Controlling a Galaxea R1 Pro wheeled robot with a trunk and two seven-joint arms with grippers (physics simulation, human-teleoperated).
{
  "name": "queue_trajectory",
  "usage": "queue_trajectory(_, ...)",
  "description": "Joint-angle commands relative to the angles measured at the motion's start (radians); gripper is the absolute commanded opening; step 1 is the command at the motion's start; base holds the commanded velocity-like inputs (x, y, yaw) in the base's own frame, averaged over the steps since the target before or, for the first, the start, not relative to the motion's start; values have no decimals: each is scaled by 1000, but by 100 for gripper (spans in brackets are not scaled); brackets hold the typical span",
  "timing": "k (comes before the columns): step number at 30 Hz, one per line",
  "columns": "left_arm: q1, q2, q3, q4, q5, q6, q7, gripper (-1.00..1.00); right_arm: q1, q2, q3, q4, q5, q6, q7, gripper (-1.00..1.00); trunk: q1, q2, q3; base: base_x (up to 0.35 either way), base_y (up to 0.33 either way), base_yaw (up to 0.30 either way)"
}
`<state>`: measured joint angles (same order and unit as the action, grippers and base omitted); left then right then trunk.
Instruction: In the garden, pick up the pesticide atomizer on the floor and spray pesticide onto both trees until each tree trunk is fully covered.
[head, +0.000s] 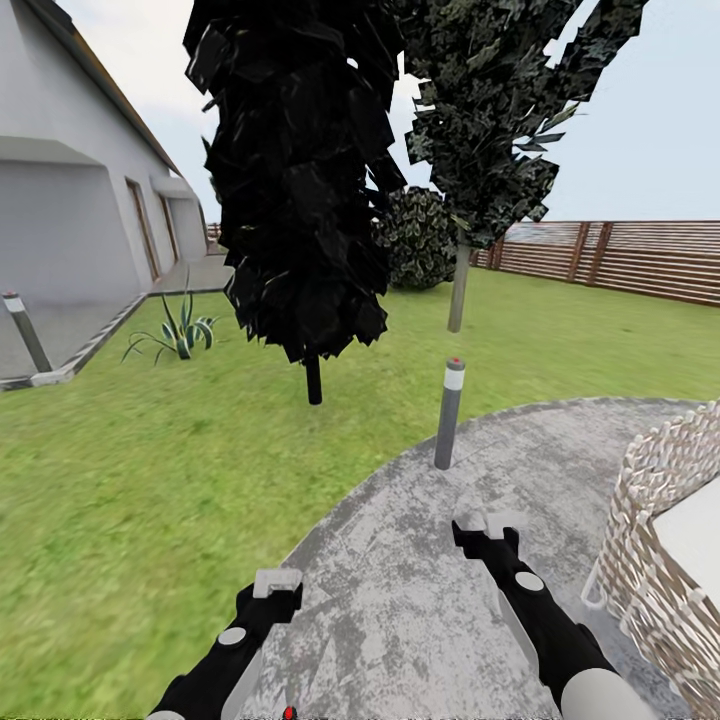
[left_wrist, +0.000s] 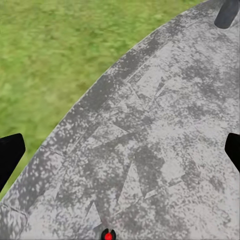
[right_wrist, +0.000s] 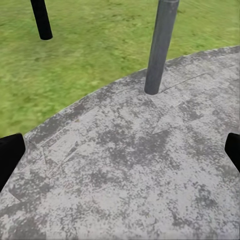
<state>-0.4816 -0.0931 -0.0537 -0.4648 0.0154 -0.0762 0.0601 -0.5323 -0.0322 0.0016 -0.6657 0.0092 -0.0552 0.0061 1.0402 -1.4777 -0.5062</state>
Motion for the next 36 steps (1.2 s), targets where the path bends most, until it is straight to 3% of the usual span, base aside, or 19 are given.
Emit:
queue_trajectory(1, -1, 0, -1, -1, -1, -4, 1, 100, 0, 0, 0, 0, 0, 0, 0, 100, 4, -7, -5, 0, 0, 0)
queue_trajectory(16, -3, 1, -2, 0, -5, -14, 1, 100, 0, 0, 0, -2, 0, 0, 0, 100, 61, -112, -76, 0, 0, 0)
queue_trajectory(27, -2, 2, -2, 0, -5, -16, 2, 100, 0, 0, 0, -2, 0, 0, 0, 100, 61, -112, -93, -22, 0, 0)
queue_trajectory(36, -2, 1, -2, 0, -5, -16, 3, 100, 0, 0, 0, -2, 0, 0, 0, 100, 61, -112, -107, -264, 21, 0)
